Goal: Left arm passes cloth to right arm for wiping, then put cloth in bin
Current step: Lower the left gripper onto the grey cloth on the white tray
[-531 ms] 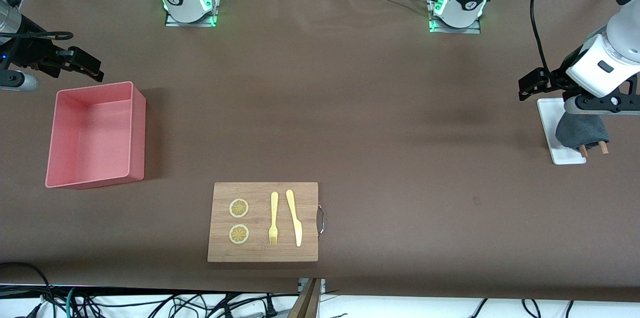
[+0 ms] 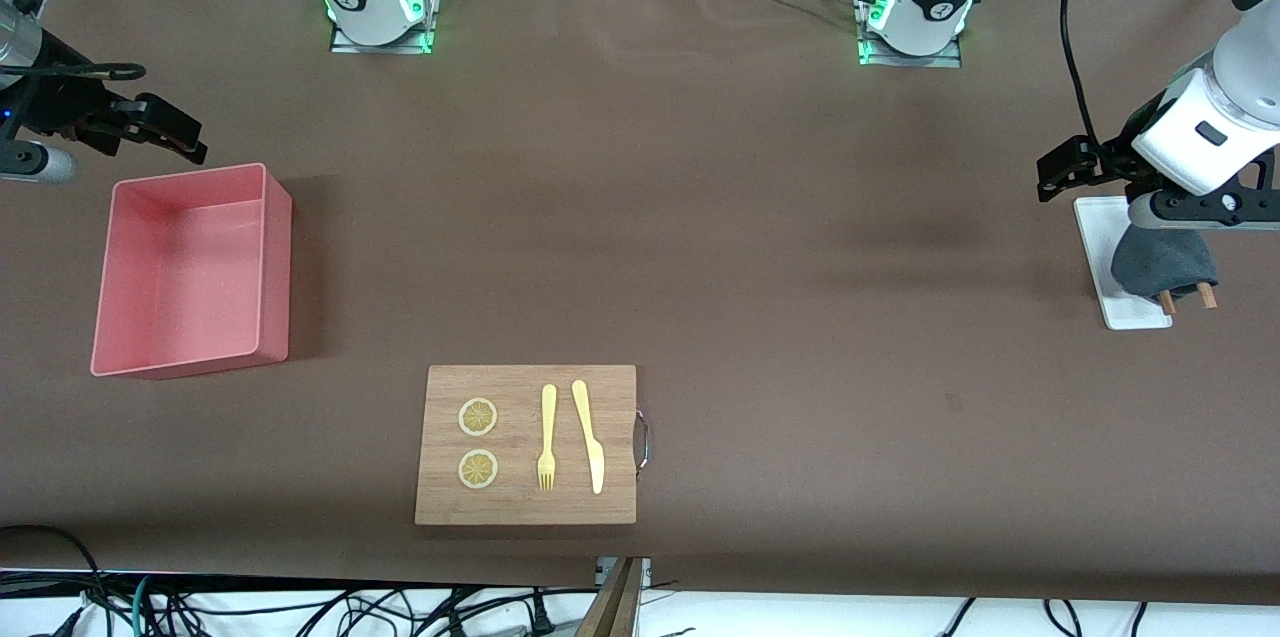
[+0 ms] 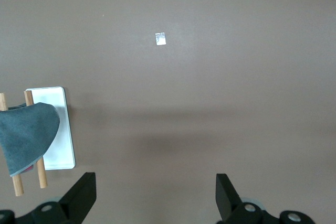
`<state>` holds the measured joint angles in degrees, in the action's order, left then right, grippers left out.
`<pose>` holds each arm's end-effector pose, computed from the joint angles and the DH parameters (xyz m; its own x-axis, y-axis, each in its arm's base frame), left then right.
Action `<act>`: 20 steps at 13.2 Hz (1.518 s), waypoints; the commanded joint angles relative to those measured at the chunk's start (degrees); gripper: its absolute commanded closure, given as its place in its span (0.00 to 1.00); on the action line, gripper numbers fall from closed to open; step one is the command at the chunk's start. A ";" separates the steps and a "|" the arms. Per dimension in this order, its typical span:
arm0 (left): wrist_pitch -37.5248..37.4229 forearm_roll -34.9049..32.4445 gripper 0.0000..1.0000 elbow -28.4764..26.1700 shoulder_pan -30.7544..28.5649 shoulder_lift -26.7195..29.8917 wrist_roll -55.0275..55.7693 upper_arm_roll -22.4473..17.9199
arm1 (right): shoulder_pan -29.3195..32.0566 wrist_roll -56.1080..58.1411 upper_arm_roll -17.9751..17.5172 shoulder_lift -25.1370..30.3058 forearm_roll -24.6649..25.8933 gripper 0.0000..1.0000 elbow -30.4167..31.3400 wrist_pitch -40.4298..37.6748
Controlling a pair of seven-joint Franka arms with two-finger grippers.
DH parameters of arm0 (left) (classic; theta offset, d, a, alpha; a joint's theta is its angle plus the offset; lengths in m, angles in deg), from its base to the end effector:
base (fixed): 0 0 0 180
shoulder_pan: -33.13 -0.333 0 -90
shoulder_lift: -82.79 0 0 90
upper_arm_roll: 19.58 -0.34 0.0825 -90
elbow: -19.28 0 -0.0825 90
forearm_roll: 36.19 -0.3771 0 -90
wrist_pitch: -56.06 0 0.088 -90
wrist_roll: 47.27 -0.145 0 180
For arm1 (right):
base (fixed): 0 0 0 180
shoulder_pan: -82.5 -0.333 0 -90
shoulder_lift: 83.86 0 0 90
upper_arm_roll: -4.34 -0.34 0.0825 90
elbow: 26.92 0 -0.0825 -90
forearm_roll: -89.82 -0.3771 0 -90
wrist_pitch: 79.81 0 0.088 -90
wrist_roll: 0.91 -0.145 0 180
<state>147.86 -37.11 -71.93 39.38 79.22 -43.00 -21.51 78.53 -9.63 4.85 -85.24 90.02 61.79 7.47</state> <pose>0.5650 -0.0409 0.5687 0.9987 -0.0012 -0.0505 -0.0024 -0.9998 -0.0219 0.5477 0.0327 0.6037 0.9946 -0.0919 -0.0479 -0.0915 -0.9957 0.0111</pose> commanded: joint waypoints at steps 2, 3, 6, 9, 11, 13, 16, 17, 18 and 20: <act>-0.30 0.83 0.00 -0.28 0.52 0.50 -0.23 -0.43 | 0.19 0.46 0.45 1.30 -0.72 0.00 1.11 -0.19; -0.30 0.83 0.00 -0.28 0.52 0.50 -0.22 -0.43 | 0.19 0.46 0.54 1.21 -0.81 0.00 1.11 -0.36; -0.47 0.83 0.00 -0.37 0.52 0.06 -0.31 -0.43 | 0.19 0.46 0.63 1.30 -0.81 0.00 1.11 -0.36; -4.58 0.21 0.00 -0.37 0.96 -1.52 -2.14 -0.43 | 0.19 0.46 1.16 1.30 -0.72 0.00 1.20 -0.54; -7.14 0.12 0.00 -0.37 1.05 -3.63 -8.97 -0.43 | 0.19 0.46 1.25 1.39 -0.81 0.00 1.20 -0.80; -8.73 -2.23 0.00 -0.45 0.18 -5.38 -14.44 -0.61 | 0.19 0.46 1.25 1.39 -0.81 0.00 1.20 -0.80; -6.47 -9.00 0.00 -0.54 -1.94 -8.72 -24.01 -0.79 | 0.19 0.46 1.25 1.39 -0.81 0.00 1.20 -0.72; -4.27 -10.24 0.00 -0.89 -2.81 -10.04 -27.26 -0.79 | 0.19 0.46 1.25 1.39 -0.81 0.00 1.20 -0.71; -2.34 -11.73 0.00 -1.07 -3.95 -11.36 -31.47 -0.79 | 0.19 0.46 1.25 1.39 -0.81 0.00 1.20 -0.71; 2.92 -12.88 0.00 -1.24 -7.46 -14.17 -42.79 -0.79 | 0.19 0.46 1.25 1.39 -0.81 0.00 1.20 -0.71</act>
<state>147.11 -48.26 -73.00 34.55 67.11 -76.61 -22.50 78.54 -9.63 6.01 -85.19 90.02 61.81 6.86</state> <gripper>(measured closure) 0.000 0.000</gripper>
